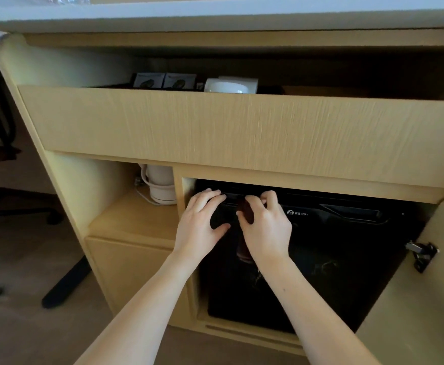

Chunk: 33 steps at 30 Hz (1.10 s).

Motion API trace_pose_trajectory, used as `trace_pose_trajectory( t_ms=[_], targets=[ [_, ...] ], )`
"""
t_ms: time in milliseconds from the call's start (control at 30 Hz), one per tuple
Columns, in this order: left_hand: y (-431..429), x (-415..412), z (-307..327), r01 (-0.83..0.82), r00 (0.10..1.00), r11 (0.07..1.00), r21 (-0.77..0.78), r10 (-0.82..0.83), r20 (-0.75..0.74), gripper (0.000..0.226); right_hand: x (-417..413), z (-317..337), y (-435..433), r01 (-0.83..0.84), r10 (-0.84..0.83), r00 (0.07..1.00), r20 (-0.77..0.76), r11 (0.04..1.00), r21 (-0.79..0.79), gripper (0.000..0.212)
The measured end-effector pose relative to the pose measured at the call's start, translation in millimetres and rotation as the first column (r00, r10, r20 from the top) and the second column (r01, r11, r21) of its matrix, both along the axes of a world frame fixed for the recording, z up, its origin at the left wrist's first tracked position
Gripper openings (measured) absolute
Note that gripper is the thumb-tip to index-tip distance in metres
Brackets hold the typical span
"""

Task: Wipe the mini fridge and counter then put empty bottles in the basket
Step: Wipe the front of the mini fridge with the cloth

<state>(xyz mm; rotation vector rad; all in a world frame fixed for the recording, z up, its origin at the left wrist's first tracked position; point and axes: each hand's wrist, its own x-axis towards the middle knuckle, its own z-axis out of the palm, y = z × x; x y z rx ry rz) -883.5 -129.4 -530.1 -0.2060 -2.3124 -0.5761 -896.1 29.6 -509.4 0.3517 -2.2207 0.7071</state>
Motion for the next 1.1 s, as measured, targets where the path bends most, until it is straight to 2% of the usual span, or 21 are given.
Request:
trace_pose_trajectory(
  t_ms=[100,300,367,500,567,667,833,1000,1100],
  targets=[
    [-3.5,-1.1,-1.9,0.004,1.0,1.0,-0.025,-0.005,-0.021,0.066,1.7,-1.8,-1.0,0.003,-0.003,1.0,-0.006,1.0,0.022,0.031],
    [-7.4,-2.8,-4.0,0.042,0.999,0.998,-0.036,-0.043,-0.031,0.074,3.5,-3.6,38.7,0.165,-0.164,0.986,0.017,0.983,-0.08,0.036],
    [-5.1,-3.3,-3.4,0.03,0.999,0.999,-0.035,-0.031,-0.022,0.078,3.7,5.5,15.7,0.121,-0.12,0.991,0.051,0.993,-0.016,0.032],
    [-8.1,-2.2,0.7,0.029,0.999,0.998,-0.063,-0.029,-0.012,0.076,-0.2,16.8,-18.4,0.005,-0.024,0.974,0.226,0.996,0.084,0.03],
    [-10.7,-1.3,1.2,0.038,0.999,0.995,-0.092,-0.038,-0.003,0.081,1.5,16.9,-4.1,0.018,-0.029,0.977,0.209,0.998,0.052,0.03],
    [-12.0,-1.7,1.1,0.042,0.999,0.994,-0.103,-0.043,-0.008,0.085,4.7,14.6,43.2,0.1,-0.096,0.991,0.088,0.994,-0.039,0.028],
    [-3.2,-1.6,-1.9,0.013,0.999,0.997,-0.073,-0.015,-0.03,0.083,3.5,7.9,129.9,0.257,-0.225,0.955,0.191,0.953,-0.162,0.034],
    [16.9,-6.6,2.9,-0.091,0.994,0.985,-0.15,0.079,-0.081,0.083,5.3,-7.3,120.7,0.192,-0.164,0.98,0.111,0.926,-0.326,0.037],
    [29.3,-7.8,7.1,-0.104,0.992,0.972,-0.212,0.086,-0.093,0.079,3.7,-11.8,120.7,0.139,-0.118,0.99,0.081,0.931,-0.338,0.037]
  ],
)
